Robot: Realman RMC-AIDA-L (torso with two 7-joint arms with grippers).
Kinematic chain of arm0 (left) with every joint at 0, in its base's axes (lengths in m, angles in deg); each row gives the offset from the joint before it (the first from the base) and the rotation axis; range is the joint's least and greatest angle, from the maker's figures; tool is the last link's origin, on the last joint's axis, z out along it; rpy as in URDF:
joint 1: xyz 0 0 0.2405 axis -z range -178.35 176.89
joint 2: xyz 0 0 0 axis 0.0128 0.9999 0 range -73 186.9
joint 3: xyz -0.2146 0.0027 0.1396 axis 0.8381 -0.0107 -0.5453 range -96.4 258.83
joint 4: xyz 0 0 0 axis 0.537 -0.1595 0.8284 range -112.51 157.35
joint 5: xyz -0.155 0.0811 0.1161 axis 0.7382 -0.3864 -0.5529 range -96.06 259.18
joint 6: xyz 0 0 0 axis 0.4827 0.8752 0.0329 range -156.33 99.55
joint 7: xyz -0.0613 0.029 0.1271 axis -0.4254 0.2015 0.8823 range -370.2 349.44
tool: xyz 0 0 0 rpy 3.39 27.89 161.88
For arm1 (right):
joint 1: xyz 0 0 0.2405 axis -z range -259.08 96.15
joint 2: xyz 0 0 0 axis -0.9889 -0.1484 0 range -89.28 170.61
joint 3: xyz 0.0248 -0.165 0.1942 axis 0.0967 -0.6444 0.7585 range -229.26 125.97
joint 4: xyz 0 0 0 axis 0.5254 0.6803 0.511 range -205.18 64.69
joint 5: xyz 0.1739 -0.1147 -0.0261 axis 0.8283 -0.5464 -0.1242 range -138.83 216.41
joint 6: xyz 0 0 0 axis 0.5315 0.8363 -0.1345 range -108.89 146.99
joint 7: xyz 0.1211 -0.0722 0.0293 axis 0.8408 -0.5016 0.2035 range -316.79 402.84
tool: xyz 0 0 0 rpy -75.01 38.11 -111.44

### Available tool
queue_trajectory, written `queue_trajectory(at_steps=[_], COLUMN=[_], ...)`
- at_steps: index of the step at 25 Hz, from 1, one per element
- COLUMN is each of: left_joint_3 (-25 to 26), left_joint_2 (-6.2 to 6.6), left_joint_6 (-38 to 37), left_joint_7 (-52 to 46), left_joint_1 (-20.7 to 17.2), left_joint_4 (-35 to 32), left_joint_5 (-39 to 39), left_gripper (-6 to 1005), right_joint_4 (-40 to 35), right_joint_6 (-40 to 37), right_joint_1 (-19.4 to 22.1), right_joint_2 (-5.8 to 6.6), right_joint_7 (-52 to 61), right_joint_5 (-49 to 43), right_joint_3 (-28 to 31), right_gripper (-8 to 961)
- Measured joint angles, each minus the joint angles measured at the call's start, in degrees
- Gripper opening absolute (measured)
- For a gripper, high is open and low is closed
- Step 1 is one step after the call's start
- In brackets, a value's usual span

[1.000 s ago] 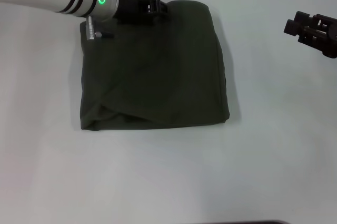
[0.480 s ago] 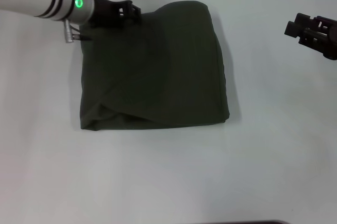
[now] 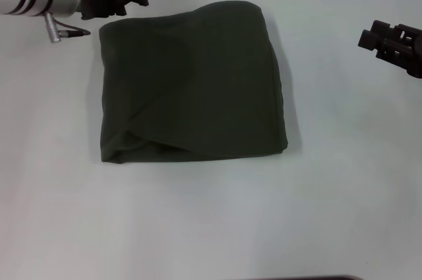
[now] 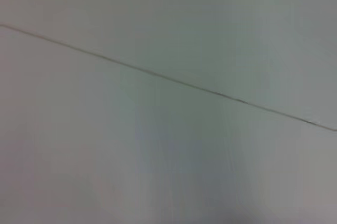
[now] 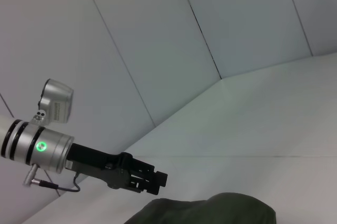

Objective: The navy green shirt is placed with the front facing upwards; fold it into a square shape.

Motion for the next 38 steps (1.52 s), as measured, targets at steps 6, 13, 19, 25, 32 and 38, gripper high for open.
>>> queue_trajectory(at_steps=[6,13,19,25,32,38], left_joint_3=[-2.56,-2.07,3.45,4.42,2.72,-0.6], left_joint_2=[-0.77,0.32,1.16,0.71,-0.78,-0.87], left_joint_6=[-3.71,-1.44,0.23,-1.35,-13.07,-15.4], left_joint_7=[2.92,1.95,1.14,1.38,8.68,9.22], left_joint_1=[0.69,0.99,0.41,-0.67,-4.48,-3.22], left_joint_4=[0.14,4.06,3.95,-0.21,-7.62,-3.24], left_joint_5=[3.6,1.78,-2.38,-2.21,9.36,11.73], left_gripper=[486,486,486,486,486,486], right_joint_4=[-0.08,-0.05,0.0,-0.01,-0.12,-0.1], right_joint_6=[0.2,0.44,0.75,0.8,0.67,0.81], right_joint_1=[-0.55,-0.65,-0.74,-0.99,-0.8,-0.89], right_joint_2=[0.04,0.29,0.42,0.46,0.56,0.75], right_joint_7=[0.03,0.03,0.04,0.32,0.69,0.71], right_joint_5=[0.0,0.0,0.0,-0.01,0.0,0.0], right_joint_3=[-0.08,-0.08,-0.09,-0.08,-0.09,-0.08], right_gripper=[495,496,495,495,495,495])
